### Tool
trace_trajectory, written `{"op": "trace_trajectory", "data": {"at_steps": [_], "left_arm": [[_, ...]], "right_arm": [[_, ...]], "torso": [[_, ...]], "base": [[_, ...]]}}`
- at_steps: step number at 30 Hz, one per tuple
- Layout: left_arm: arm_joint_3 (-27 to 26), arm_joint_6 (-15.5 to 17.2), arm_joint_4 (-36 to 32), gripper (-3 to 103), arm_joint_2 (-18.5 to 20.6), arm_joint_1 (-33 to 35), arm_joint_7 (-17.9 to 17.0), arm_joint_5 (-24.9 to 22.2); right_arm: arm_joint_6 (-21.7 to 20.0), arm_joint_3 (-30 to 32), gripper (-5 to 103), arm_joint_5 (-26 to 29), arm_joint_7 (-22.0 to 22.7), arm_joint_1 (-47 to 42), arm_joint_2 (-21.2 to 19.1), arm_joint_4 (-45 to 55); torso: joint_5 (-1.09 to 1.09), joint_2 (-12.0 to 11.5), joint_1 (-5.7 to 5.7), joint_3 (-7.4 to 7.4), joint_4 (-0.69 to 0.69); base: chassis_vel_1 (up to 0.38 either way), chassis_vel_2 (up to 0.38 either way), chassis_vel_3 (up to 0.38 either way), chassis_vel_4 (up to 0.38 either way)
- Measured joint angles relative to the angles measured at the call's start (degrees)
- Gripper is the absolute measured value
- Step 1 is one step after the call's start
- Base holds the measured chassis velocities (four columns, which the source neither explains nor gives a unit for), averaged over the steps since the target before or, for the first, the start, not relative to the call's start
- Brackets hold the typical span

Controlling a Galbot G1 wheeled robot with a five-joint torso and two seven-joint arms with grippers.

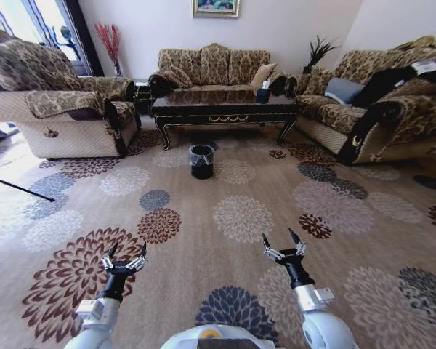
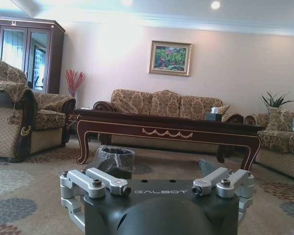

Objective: Move to the front of the table and pick up the trash from the floor, then place it into the trash bin.

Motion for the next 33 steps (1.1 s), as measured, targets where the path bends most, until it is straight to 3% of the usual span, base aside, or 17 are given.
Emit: {"op": "trace_trajectory", "data": {"at_steps": [33], "left_arm": [[0.00, 0.00, 0.00, 100, 0.00, 0.00, 0.00, 0.00]], "right_arm": [[0.00, 0.00, 100, 0.00, 0.00, 0.00, 0.00, 0.00]], "torso": [[0.00, 7.50, 1.62, 5.91, 0.00]], "base": [[0.000, 0.000, 0.000, 0.000]]}}
